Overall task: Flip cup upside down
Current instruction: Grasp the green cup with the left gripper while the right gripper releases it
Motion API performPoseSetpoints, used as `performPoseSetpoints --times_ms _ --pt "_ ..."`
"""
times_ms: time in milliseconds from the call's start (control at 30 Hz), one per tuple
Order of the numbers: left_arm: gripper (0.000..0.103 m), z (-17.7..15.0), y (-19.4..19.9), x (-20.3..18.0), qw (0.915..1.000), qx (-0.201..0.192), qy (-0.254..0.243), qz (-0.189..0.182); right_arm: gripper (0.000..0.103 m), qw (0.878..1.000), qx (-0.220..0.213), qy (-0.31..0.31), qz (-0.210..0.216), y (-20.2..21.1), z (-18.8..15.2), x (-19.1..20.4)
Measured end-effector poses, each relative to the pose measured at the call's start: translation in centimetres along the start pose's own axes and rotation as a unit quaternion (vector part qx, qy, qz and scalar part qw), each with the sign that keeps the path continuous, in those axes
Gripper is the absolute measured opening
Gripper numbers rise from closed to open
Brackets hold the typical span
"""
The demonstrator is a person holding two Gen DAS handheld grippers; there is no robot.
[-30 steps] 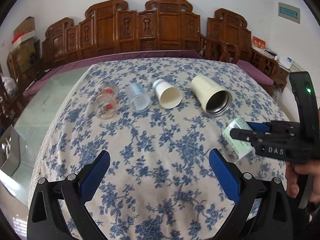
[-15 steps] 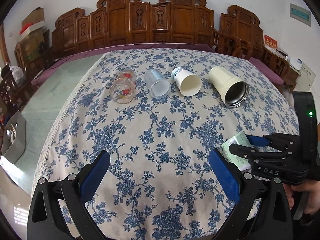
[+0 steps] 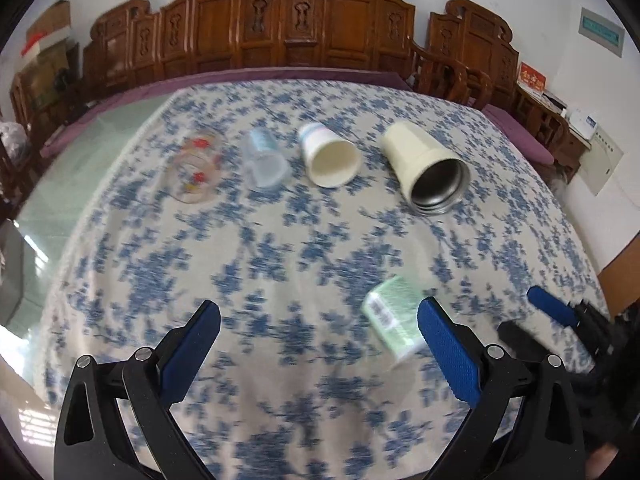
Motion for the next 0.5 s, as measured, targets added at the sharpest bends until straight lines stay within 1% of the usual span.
performPoseSetpoints --times_ms 33,100,167,200,267,333,467,500 --pt "0.095 0.1 -0.3 -0.5 0.9999 0.006 0.004 -0.007 0.066 1.0 0.0 -0.001 -0.004 0.1 -0.3 -0.5" --pt "0.095 0.3 -0.9 -1.5 0.9996 0.018 0.013 -0.019 0.066 1.0 0.001 -0.013 0.003 0.2 -0.7 -1.4" --pt "0.089 0.7 -1.4 -2.2 0.9991 0.026 0.023 -0.025 0.066 1.0 -0.001 -0.025 0.003 0.3 -1.1 -2.4" --pt "0.085 0.8 -1.7 -2.4 0.9988 0.031 0.027 -0.027 0.066 1.0 -0.001 -0.03 0.002 0.3 -1.3 -2.9" --pt "0.083 1.1 -2.7 -3.0 0.9972 0.048 0.042 -0.038 0.066 0.999 0.0 -0.042 0.005 0.3 -1.7 -3.7" --pt "0.074 1.2 -3.7 -3.5 0.9951 0.067 0.055 -0.047 0.066 0.999 -0.001 -0.049 0.005 0.4 -2.1 -4.3" --pt "0.069 1.1 -5.7 -4.3 0.9907 0.099 0.076 -0.053 0.066 0.999 0.0 -0.052 0.01 0.3 -2.5 -4.8" --pt "0.066 1.1 -6.2 -4.4 0.9893 0.108 0.081 -0.056 0.066 0.999 0.003 -0.052 0.012 0.1 -2.6 -4.8"
Point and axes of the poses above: each gripper's, at about its wrist camera, not at the fingertips, and y roughly against the way its jaws point, x to its left, z to its top, the point moved 3 cm from there along -y, roughly the way its jaws point
